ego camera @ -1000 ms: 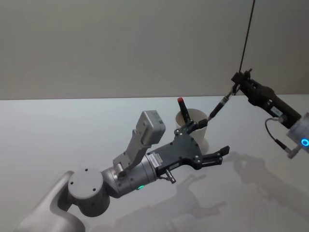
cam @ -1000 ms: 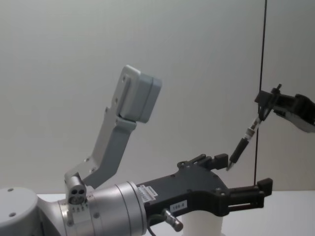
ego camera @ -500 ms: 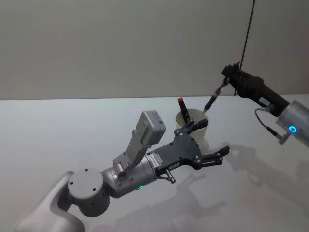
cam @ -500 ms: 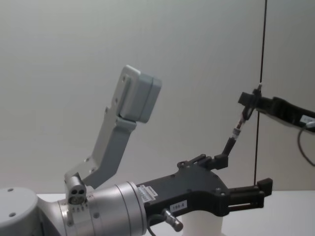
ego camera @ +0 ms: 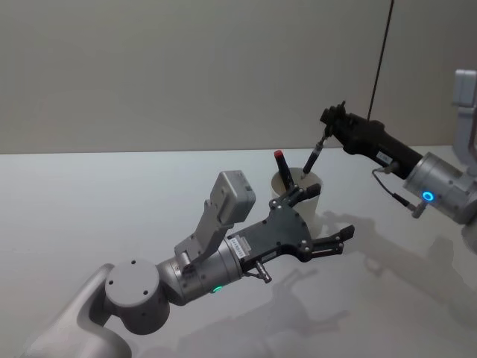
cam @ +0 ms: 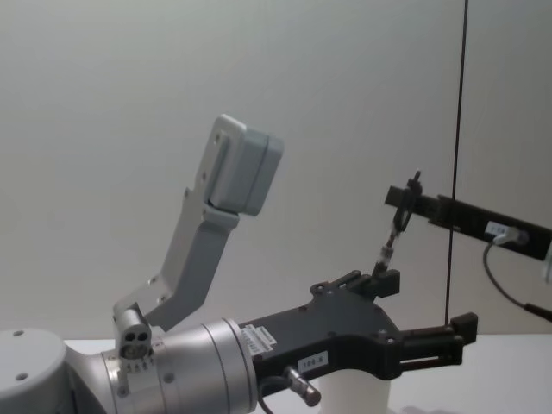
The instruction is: Place the pen into the pen holder.
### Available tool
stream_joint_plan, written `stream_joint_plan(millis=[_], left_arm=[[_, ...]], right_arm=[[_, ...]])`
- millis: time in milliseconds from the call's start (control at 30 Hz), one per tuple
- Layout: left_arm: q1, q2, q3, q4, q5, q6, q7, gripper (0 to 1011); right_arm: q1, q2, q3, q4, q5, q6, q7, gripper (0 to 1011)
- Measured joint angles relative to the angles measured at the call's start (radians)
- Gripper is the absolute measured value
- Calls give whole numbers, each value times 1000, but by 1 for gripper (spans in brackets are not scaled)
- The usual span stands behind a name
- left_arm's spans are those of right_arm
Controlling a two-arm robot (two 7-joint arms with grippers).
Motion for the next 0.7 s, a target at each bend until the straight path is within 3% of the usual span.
stream_joint_plan(millis=[700], left_arm=[[0,0,0,0,0,0,0,1000]], right_arm=[[61,-40,-68,137,-66,-75,-1,132]])
